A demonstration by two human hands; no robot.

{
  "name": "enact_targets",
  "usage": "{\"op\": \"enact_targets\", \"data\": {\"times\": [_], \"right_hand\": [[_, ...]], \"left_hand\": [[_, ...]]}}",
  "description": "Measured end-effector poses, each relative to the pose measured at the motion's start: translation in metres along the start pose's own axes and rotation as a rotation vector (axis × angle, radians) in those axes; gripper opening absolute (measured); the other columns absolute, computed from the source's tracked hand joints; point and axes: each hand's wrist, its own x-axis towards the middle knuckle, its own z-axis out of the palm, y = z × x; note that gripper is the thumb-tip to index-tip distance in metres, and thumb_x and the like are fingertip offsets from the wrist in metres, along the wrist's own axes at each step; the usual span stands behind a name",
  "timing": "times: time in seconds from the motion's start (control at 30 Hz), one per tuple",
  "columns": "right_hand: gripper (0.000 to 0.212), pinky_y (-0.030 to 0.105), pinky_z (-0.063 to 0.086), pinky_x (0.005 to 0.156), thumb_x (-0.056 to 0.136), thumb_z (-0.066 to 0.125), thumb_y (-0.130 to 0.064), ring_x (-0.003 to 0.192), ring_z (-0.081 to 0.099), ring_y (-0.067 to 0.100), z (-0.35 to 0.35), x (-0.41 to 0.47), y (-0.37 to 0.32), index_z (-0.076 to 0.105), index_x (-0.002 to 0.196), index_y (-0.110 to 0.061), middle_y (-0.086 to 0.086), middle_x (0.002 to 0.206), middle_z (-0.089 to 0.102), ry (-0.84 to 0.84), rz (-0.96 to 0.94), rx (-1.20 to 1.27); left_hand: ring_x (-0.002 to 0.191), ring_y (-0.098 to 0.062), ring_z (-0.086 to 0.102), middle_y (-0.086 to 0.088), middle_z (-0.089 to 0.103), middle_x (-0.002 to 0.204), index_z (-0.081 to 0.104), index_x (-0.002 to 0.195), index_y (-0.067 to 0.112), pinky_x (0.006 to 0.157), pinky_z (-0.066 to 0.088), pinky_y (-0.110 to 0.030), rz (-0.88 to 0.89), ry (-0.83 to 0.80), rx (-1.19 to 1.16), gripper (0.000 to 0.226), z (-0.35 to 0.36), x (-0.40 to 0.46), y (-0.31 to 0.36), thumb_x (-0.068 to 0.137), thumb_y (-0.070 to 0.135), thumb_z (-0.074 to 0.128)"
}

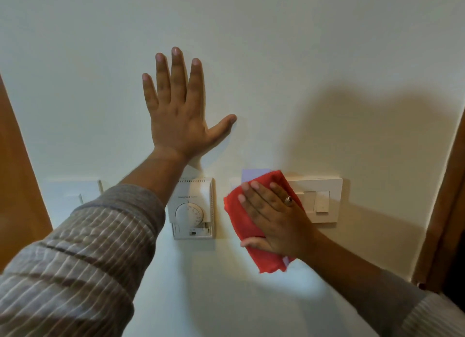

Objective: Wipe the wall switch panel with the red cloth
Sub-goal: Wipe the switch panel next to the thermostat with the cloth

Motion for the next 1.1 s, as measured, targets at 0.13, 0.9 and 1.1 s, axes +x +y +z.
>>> {"op": "enact_targets", "data": {"times": [0.13,0.9,1.1], "right_hand": [[0.095,0.048,-0.001,0.126,0.095,0.031,-0.075,0.156,0.001,0.034,0.003,0.013,-0.02,0.016,0.158,-0.006,0.016,0.167,0.008,-0.08,-0.061,-0.056],[0.083,0.043,0.006,0.127,0.096,0.049,-0.066,0.154,0.018,0.027,0.003,-0.022,0.02,0.03,0.154,-0.009,0.01,0.163,0.025,-0.007,-0.215,0.052],[0.094,0.049,-0.003,0.126,0.096,0.028,-0.074,0.156,0.002,0.031,0.009,0.004,-0.033,0.013,0.159,-0.006,0.012,0.167,0.007,-0.014,0.143,-0.046]], "left_hand": [[0.153,-0.052,0.015,-0.029,0.018,0.166,0.021,0.16,0.006,0.122,0.012,-0.069,0.006,-0.001,0.007,0.109,0.001,0.001,-0.002,0.087,0.086,0.032],[0.153,-0.051,0.014,-0.028,0.016,0.167,0.017,0.161,0.008,0.122,0.01,-0.068,-0.004,-0.005,0.005,0.108,-0.002,-0.001,-0.001,0.087,0.086,0.032],[0.152,-0.052,0.017,-0.03,0.019,0.166,0.021,0.16,0.006,0.121,0.012,-0.069,-0.004,0.008,0.023,0.109,0.0,0.001,0.0,0.087,0.086,0.032]]}}
